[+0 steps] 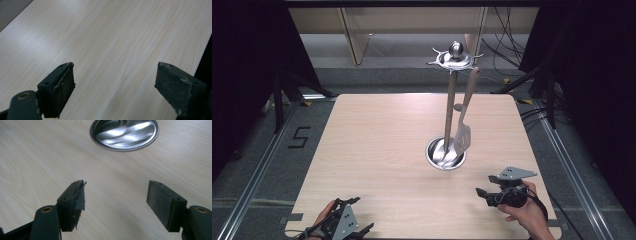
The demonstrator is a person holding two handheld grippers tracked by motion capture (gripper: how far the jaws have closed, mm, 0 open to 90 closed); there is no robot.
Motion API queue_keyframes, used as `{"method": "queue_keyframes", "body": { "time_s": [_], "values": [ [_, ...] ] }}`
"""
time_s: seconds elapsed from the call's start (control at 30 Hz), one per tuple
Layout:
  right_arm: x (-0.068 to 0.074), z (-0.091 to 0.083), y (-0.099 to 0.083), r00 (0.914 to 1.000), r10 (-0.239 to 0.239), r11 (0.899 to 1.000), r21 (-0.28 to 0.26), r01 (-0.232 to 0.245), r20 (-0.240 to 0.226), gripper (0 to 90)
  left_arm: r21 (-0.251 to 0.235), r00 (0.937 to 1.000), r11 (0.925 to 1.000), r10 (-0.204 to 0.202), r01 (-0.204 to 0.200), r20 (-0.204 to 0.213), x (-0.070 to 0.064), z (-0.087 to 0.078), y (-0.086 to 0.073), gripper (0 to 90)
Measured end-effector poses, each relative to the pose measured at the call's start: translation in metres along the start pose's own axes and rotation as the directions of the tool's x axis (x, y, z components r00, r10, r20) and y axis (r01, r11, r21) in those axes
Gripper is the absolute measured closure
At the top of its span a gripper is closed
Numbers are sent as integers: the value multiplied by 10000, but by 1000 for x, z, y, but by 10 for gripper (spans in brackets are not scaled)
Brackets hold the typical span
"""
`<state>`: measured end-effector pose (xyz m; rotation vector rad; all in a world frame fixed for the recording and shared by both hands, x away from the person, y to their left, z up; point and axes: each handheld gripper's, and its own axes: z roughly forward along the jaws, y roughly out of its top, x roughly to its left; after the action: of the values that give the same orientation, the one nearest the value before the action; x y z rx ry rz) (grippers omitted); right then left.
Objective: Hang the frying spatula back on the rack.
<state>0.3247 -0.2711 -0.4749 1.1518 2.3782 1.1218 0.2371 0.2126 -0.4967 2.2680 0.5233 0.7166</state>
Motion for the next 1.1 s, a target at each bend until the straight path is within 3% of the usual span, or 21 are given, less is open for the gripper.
{"method": "queue_keyframes", "body": {
  "time_s": [0.03,0.07,0.13,0.2,0.3,0.4,0.47,0.57,0.73,0.8,0.97,1.0,1.1],
  "values": [
    [3,-1,-1,9996,284,9996,62,-284,-13,316,-1,10000,10000,30,-30,-7,0,0,0,151],
    [1,0,-2,10000,42,10000,-33,-42,34,316,57,9999,9999,94,-94,-52,1,0,0,152],
    [0,0,-4,10000,23,10000,66,-23,-32,315,47,10000,10000,86,-86,-48,1,0,0,151],
    [3,-2,-6,9995,321,9994,102,-321,3,315,114,10000,9999,17,-18,90,0,-1,0,152],
    [3,-3,-8,10000,10,10000,-12,-10,71,315,62,10000,10000,52,-52,44,1,0,0,152],
    [6,-3,-10,9998,186,9998,0,-186,-70,314,102,10000,9999,53,-54,55,1,0,0,152],
    [6,-4,-11,9999,-129,9999,-17,129,-25,314,110,10000,9999,96,-96,13,1,0,0,152],
    [9,-4,-13,10000,6,9999,101,-6,-20,314,100,10000,9999,83,-82,-53,1,-1,0,151],
    [9,-5,-17,9998,-212,9998,15,212,47,313,105,10000,9999,71,-70,-18,1,-1,0,152],
    [12,-6,-18,10000,48,9998,212,-49,31,313,143,10000,9999,81,-80,-9,1,-1,0,152],
    [11,-7,-23,9999,-162,9998,81,162,37,313,97,9999,9999,116,-116,-52,2,0,0,152],
    [14,-8,-24,10000,78,9998,168,-77,-23,313,97,9999,9999,116,-116,-52,2,0,0,152],
    [13,-9,-27,10000,-21,9999,136,20,50,313,-36,9999,9999,-148,148,49,0,1,-1,152]
  ]
}}
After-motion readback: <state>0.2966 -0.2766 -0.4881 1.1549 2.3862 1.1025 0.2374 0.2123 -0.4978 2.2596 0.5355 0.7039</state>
